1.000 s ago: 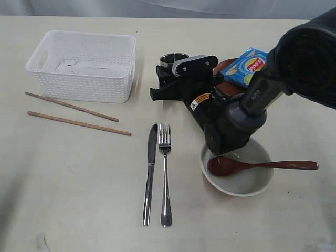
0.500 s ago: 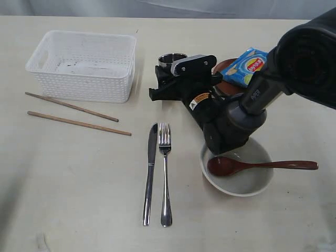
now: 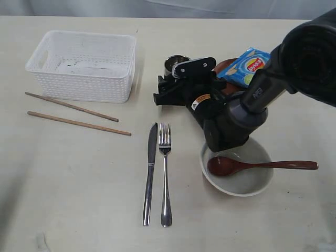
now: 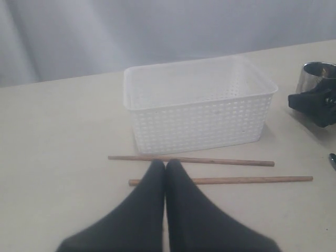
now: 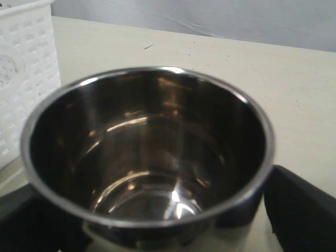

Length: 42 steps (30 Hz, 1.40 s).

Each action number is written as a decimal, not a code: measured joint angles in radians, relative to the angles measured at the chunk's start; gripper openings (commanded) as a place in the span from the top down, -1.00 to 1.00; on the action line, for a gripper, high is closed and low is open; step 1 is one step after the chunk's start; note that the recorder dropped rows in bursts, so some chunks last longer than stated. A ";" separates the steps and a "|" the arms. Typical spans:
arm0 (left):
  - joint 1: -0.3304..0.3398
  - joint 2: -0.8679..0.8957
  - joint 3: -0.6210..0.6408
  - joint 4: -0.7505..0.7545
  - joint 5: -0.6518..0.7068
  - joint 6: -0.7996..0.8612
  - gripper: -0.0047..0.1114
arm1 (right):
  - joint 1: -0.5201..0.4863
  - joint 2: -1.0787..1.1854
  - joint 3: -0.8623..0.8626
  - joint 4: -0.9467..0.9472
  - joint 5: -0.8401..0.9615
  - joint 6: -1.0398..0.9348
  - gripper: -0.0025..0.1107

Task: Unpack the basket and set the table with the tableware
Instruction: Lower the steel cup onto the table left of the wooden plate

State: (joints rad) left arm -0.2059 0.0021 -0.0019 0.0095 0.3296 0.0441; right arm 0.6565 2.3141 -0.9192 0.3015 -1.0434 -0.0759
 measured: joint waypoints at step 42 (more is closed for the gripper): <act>0.000 0.000 0.000 0.000 0.000 0.000 0.92 | 0.000 -0.594 0.015 0.063 0.818 -0.056 0.83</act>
State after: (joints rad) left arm -0.2059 0.0021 -0.0019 0.0095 0.3296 0.0441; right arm 0.6565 1.7203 -0.9039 0.3648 -0.2251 -0.1315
